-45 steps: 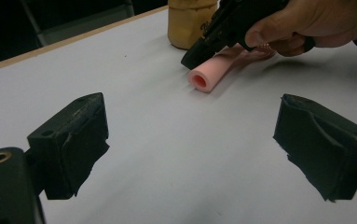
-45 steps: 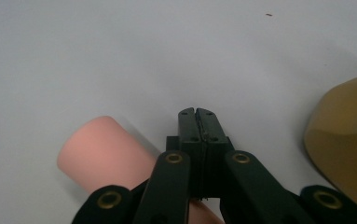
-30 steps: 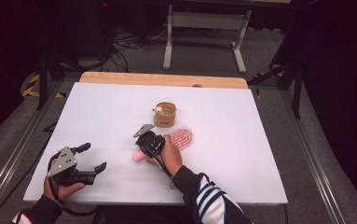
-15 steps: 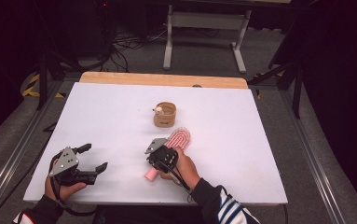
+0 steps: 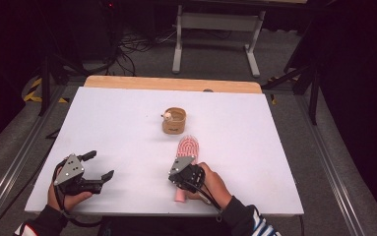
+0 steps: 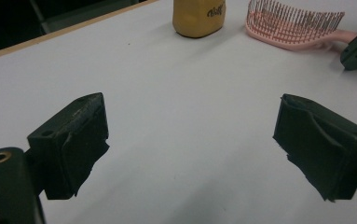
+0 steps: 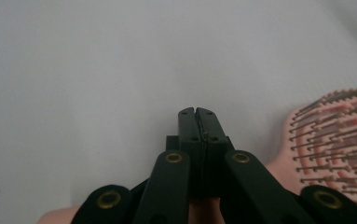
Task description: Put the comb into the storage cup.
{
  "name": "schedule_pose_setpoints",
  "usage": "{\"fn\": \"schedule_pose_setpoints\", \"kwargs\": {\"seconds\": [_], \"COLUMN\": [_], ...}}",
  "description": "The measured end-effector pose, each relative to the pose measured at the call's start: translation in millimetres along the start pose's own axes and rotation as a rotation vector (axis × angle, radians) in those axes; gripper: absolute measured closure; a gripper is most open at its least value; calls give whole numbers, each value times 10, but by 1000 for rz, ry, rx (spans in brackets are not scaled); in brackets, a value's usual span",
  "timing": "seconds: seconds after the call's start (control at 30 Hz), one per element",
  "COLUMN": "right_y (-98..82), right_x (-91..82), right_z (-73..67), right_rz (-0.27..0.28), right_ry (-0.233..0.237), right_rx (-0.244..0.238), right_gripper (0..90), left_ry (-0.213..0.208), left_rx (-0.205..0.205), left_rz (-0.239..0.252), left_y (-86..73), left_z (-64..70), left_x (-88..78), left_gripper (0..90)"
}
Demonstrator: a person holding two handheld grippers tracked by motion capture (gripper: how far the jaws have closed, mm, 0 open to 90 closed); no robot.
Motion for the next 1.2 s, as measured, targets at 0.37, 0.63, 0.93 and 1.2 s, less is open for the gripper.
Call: {"fn": "schedule_pose_setpoints", "kwargs": {"seconds": [0.37, 0.63, 0.93, 1.2], "right_y": [-345, -523, -560, -596], "right_x": [-192, -284, -342, -649], "right_z": [134, 247, 271, 299], "right_rz": [-16, -23, 5, 88], "right_ry": [-7, -29, -15, -77], "right_rx": [52, 124, 180, 244], "right_gripper": [900, 900, 865, 685], "left_ry": [0, -5, -12, -10], "left_rx": [20, 26, 34, 37], "left_rz": [-8, -10, -12, -7], "left_y": [3, 8, 13, 23], "left_z": [32, 44, 63, 67], "left_x": [7, 7, 4, -2], "left_gripper": [108, 107, 107, 107]}}
Point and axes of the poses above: each handheld gripper's, and its own axes: x roughly forward along the jaws, y roughly out of its top, z roughly to its right, the point moved 4 cm from there along x, roughly forward along the jaws, and after that the axes turned 8 degrees about -z, right-handed, at the moved point
